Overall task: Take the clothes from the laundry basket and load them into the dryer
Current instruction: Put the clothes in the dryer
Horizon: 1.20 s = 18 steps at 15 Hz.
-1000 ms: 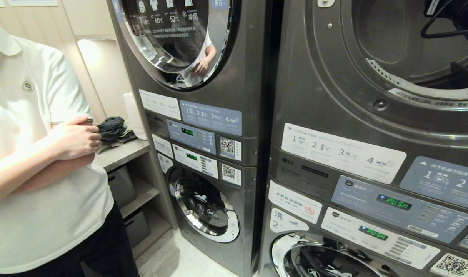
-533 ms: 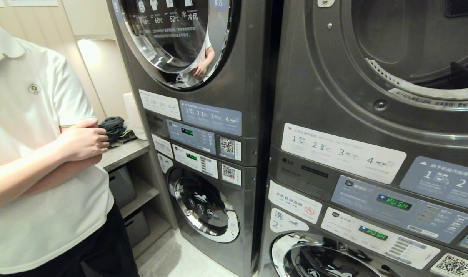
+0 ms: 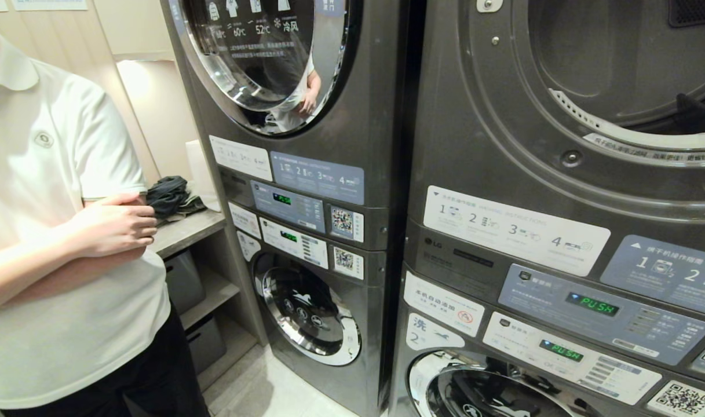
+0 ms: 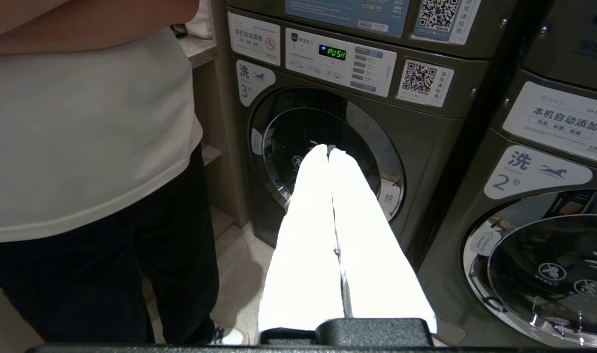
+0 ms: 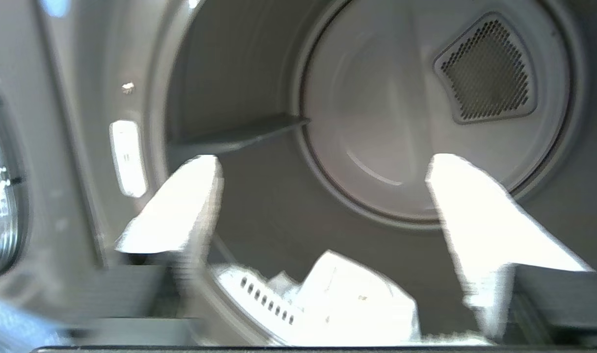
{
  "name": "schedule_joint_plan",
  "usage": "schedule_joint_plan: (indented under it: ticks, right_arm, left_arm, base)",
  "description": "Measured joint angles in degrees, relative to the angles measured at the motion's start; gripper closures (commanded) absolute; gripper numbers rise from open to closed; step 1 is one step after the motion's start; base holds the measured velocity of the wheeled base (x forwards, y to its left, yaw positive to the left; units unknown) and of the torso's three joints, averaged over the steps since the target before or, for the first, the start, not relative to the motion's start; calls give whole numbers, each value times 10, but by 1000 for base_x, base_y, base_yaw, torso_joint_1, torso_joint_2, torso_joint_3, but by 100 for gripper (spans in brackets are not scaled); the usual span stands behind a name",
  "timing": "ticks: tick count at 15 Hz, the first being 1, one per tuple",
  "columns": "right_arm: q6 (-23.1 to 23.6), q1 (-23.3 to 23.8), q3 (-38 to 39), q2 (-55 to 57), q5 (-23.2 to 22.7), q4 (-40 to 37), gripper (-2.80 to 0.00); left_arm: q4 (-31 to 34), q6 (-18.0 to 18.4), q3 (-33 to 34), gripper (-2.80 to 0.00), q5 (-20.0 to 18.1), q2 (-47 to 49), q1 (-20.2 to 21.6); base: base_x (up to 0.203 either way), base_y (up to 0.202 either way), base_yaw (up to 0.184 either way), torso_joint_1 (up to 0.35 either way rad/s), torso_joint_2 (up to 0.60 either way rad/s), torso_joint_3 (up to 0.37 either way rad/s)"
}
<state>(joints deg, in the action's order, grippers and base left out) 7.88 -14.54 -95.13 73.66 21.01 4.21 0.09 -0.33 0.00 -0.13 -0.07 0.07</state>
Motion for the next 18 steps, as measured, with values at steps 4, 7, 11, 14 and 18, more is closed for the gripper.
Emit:
schedule_joint_plan:
  ticks: [4, 7, 11, 14, 18]
  right_arm:
    - [-21, -2, 110, -74, -31, -16, 0]
    - [-36, -2, 261, -148, -66, -52, 0]
    - [-48, -2, 562, -274, -79, -73, 0]
    - [-49, -1, 767, -381, -83, -78, 0]
    - [-26, 56, 915, -498, -160, -45, 0]
  left_arm:
    - [0, 0, 0, 0, 0, 0, 0]
    - [0, 0, 0, 0, 0, 0, 0]
    - [0, 0, 0, 0, 0, 0, 0]
    - [0, 0, 0, 0, 0, 0, 0]
    - [0, 0, 0, 0, 0, 0, 0]
  base:
    - [0, 0, 0, 0, 0, 0]
    - [0, 0, 0, 0, 0, 0]
    - [0, 0, 0, 0, 0, 0]
    - [0, 0, 0, 0, 0, 0]
    - [0, 0, 0, 0, 0, 0]
